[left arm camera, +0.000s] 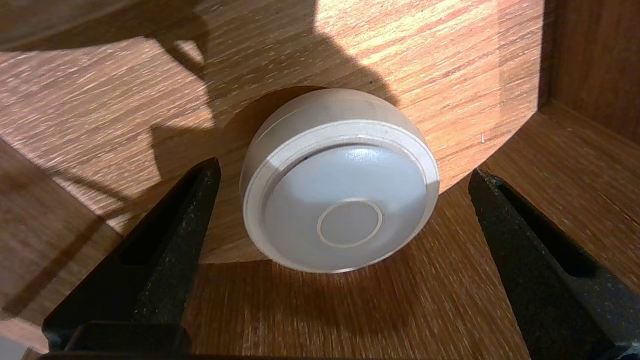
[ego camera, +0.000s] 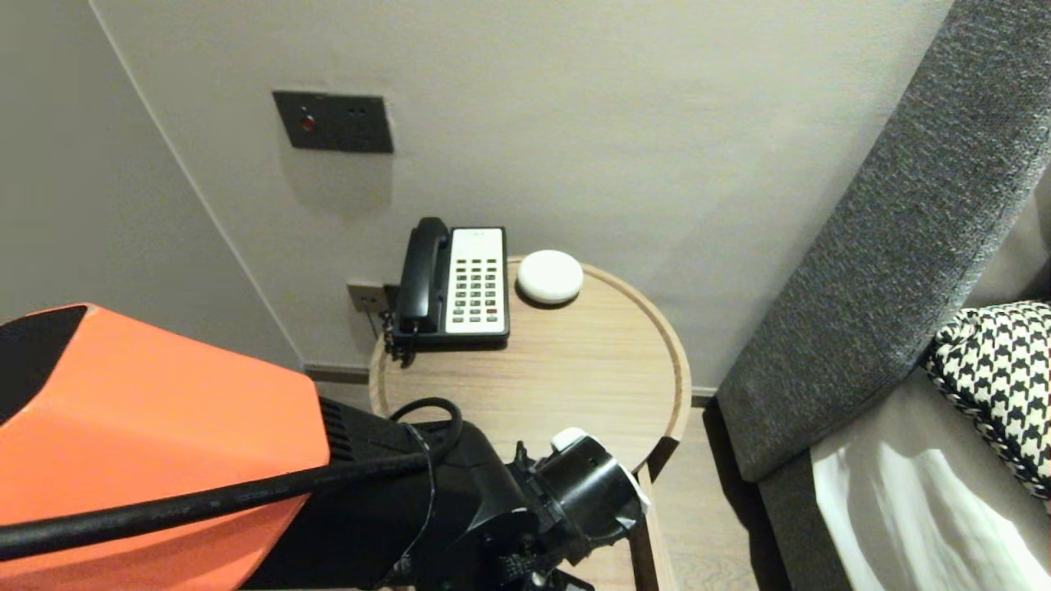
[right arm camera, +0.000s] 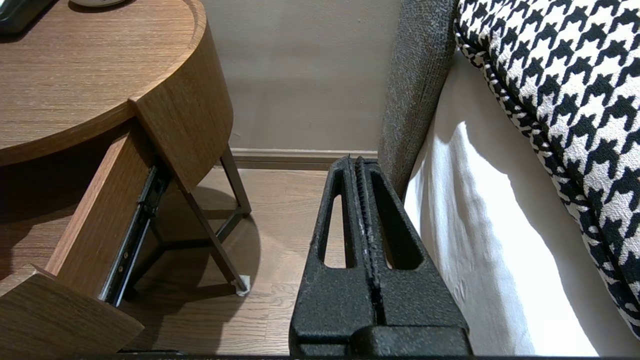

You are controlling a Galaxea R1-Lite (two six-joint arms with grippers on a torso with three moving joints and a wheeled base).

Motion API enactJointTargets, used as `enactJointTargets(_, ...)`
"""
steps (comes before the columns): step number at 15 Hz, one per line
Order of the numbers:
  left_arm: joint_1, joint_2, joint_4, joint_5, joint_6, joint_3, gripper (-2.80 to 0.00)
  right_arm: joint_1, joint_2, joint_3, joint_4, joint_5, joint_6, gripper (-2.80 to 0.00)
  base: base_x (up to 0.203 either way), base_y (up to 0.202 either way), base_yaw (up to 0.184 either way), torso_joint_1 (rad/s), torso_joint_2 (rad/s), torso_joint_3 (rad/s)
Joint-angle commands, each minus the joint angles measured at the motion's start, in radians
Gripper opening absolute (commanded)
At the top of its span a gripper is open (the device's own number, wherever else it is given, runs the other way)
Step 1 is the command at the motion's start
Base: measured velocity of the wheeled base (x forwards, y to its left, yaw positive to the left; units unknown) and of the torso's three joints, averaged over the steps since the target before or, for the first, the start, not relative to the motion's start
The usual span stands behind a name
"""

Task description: Take the remote control out of the drawer one by one and place them on the table

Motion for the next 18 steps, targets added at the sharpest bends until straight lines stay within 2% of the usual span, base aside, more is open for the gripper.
enactJointTargets(1, 0.0, 0.011, 0.0, -0.004, -0.002, 0.008, 0.0, 0.0, 0.002, 0.04, 0.0, -0.001, 0.0, -2.8, 0.0, 0.0, 0.0, 0.0, 0.0, 0.0)
enactJointTargets(11, -0.008, 0.044, -0.004, -0.025, -0.005, 0.014, 0.0, 0.0, 0.002, 0.04, 0.0, -0.001, 0.0, -2.8, 0.0, 0.0, 0.0, 0.0, 0.0, 0.0)
enactJointTargets(12, -0.008, 0.044, -0.004, -0.025, -0.005, 0.015, -2.8, 0.0, 0.002, 0.04, 0.0, 0.0, 0.0, -2.8, 0.0, 0.0, 0.0, 0.0, 0.0, 0.0)
enactJointTargets(18, -0.016, 0.025, 0.005, -0.022, -0.008, 0.017, -2.8, 0.0, 0.002, 0.04, -0.002, -0.001, 0.0, -2.8, 0.0, 0.0, 0.0, 0.0, 0.0, 0.0)
